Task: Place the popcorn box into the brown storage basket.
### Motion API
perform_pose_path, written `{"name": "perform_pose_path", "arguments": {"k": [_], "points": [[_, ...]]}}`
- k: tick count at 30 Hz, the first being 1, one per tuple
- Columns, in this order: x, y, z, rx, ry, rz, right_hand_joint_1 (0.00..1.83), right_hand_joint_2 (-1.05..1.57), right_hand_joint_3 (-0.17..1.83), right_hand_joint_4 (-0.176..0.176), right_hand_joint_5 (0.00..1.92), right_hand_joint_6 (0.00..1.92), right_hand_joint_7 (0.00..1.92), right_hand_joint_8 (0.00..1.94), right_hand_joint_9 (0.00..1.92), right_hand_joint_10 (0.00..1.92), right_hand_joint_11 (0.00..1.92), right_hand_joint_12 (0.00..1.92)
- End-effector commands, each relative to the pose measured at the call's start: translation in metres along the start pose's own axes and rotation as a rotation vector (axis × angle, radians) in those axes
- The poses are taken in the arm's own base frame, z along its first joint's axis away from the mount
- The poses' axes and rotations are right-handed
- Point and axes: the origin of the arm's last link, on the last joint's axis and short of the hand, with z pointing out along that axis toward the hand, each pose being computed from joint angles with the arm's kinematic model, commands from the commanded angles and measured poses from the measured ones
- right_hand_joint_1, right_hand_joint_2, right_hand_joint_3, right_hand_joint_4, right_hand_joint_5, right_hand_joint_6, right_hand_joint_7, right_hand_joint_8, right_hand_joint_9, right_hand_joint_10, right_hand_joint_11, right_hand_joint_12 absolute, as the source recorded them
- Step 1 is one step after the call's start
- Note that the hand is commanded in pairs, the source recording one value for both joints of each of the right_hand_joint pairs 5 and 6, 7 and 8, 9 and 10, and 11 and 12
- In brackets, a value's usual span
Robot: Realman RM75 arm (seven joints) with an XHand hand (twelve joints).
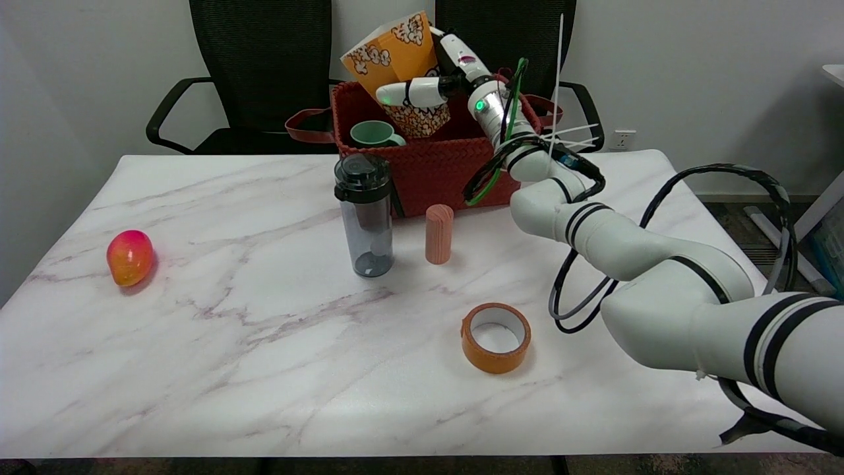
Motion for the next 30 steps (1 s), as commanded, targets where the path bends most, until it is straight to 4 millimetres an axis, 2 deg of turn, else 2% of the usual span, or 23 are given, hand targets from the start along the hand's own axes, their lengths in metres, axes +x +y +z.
{"name": "perform_pose_path", "arguments": {"k": [1,7,16,21,27,30], "points": [[-0.009,0.003,-0.002,-0.023,-0.029,-0.031,0.78,0.75,-0.17,0.000,0.31,0.31,0.63,0.63,0.59,0.59,0.64,0.64],[-0.011,0.007,-0.006,-0.031,-0.039,-0.030,0.77,0.73,-0.17,0.000,0.24,0.24,0.53,0.53,0.50,0.50,0.55,0.55],[-0.010,0.016,-0.014,-0.046,-0.053,-0.040,0.76,0.72,-0.17,0.000,0.22,0.22,0.51,0.51,0.48,0.48,0.52,0.52],[-0.009,0.015,-0.014,-0.041,-0.057,-0.046,0.75,0.68,-0.17,0.000,0.19,0.19,0.48,0.48,0.45,0.45,0.51,0.51],[-0.009,0.013,-0.015,-0.034,-0.057,-0.048,0.67,0.67,-0.17,0.000,0.00,0.00,0.18,0.18,0.15,0.15,0.29,0.29],[-0.009,0.013,-0.014,-0.033,-0.056,-0.048,0.65,0.68,-0.17,0.000,0.00,0.00,0.14,0.14,0.12,0.12,0.29,0.29]]}}
